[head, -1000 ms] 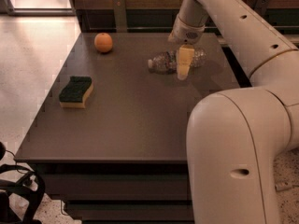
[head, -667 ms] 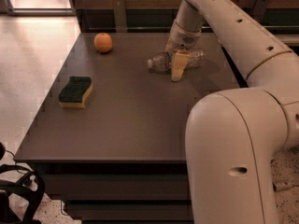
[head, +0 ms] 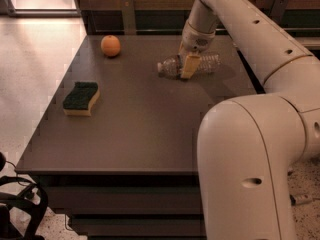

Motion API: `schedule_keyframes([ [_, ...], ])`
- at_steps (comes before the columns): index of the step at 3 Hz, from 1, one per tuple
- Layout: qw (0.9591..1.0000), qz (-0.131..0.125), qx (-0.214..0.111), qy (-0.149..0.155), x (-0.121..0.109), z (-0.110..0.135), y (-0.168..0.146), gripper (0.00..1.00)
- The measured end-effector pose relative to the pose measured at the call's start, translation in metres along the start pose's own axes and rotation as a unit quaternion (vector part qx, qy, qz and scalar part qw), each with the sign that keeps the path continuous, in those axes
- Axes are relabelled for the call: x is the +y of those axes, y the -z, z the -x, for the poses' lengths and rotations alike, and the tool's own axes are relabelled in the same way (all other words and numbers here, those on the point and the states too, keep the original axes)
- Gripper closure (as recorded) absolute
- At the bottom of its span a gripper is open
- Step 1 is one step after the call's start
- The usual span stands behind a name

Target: Place water bottle upright

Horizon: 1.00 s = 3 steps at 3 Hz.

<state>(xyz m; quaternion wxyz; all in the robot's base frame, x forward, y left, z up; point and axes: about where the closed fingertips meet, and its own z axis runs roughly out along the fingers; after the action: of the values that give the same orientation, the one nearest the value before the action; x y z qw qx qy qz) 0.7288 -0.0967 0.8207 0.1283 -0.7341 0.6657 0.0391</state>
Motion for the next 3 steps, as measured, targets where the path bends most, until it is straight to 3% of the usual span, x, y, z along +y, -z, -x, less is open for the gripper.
schedule_keyframes([
  [1, 1.0000, -0.004, -0.002, 0.000, -0.0035, 0.0014, -0.0031, 1.00],
  [3, 1.0000, -0.004, -0.002, 0.000, -0.0037, 0.0018, -0.0017, 1.00],
])
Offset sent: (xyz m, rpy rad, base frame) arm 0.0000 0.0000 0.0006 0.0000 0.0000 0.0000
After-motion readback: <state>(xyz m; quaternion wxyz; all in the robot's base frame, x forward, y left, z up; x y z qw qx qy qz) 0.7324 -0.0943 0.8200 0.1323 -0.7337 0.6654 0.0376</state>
